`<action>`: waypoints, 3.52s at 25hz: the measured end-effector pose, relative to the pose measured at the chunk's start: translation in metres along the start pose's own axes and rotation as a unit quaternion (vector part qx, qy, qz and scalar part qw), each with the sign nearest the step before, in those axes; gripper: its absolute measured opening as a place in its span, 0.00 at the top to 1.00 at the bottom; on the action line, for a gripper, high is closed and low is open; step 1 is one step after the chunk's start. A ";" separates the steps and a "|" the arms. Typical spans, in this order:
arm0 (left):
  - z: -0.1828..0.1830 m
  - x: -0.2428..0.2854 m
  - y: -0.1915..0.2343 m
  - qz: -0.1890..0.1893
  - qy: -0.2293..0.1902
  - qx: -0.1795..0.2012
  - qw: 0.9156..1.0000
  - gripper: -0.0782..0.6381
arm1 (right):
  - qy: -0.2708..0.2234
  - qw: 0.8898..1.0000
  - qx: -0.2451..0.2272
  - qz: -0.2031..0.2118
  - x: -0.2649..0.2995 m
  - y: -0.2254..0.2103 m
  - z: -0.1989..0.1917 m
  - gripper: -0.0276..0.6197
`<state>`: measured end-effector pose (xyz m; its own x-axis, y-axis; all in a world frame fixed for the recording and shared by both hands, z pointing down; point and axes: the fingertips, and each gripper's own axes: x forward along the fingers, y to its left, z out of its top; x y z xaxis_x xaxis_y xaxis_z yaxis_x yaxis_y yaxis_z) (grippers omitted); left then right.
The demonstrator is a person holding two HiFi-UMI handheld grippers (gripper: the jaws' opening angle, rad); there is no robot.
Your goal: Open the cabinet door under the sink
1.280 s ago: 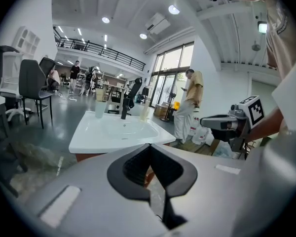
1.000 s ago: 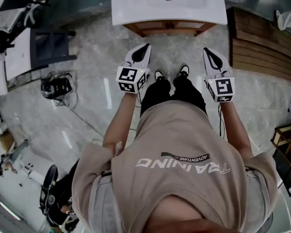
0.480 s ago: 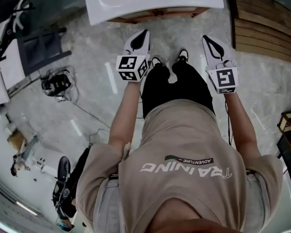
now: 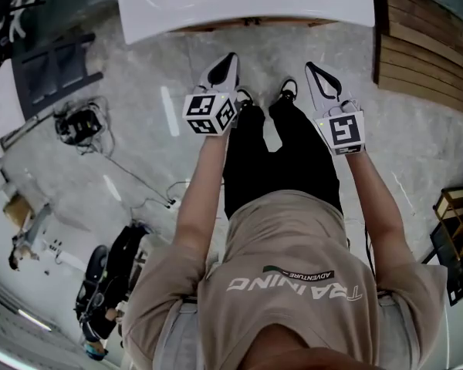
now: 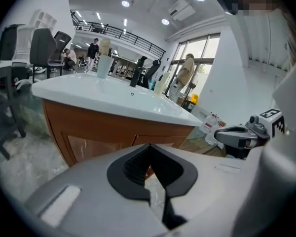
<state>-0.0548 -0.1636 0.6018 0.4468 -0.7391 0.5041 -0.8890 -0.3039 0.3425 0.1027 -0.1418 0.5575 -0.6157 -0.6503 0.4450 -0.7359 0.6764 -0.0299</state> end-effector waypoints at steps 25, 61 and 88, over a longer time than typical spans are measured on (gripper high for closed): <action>-0.127 0.124 0.104 -0.008 -0.130 -0.439 0.889 0.87 | 0.050 0.995 0.087 -0.019 0.095 -0.016 -0.119 0.95; -0.119 0.181 0.118 -0.079 -0.301 -0.608 0.731 0.75 | 0.088 0.992 0.091 -0.002 0.080 -0.045 -0.146 0.95; -0.121 0.180 0.114 -0.118 -0.291 -0.591 0.743 0.75 | 0.097 0.991 0.096 0.002 0.081 -0.046 -0.158 0.95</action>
<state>-0.0637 -0.2592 0.8275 0.1512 -0.9885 0.0086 0.0690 0.0192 0.9974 0.1310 -0.1707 0.7368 -0.5666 -0.5564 0.6077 -0.7853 0.5881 -0.1937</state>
